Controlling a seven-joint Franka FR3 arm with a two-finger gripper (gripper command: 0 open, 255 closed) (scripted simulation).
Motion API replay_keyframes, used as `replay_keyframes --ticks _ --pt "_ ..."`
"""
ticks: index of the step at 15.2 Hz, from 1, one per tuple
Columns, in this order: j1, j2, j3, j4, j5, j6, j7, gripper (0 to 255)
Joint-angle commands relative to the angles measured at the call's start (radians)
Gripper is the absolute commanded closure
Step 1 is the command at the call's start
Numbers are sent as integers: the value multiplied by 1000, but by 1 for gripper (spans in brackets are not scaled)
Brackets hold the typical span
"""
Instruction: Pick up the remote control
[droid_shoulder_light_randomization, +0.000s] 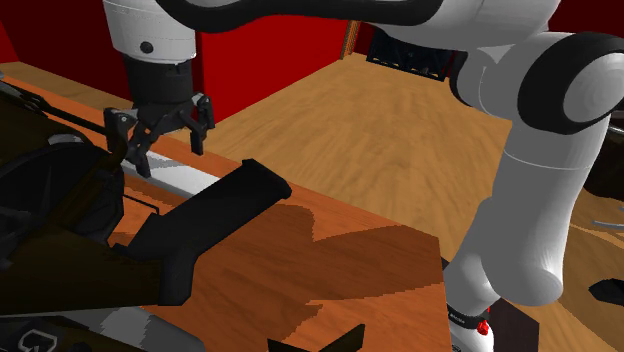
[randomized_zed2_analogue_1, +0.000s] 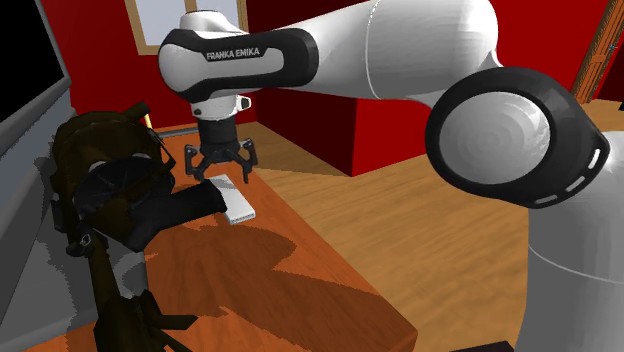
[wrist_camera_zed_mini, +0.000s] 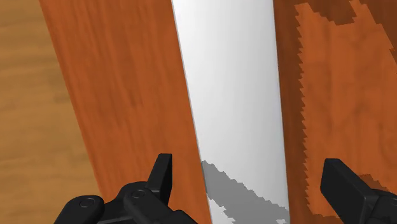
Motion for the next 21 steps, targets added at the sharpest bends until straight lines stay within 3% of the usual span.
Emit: replay_keyframes --ticks 1,6,7,16,21 --pt "-2 -1 0 -27 1 26 1 0" --pt "-7 -6 -2 -81 2 76 1 0" --pt "-9 -7 -2 -84 3 78 0 255" --pt "-7 -5 -2 -80 2 76 1 255" --pt "0 1 0 -4 -1 6 1 255"
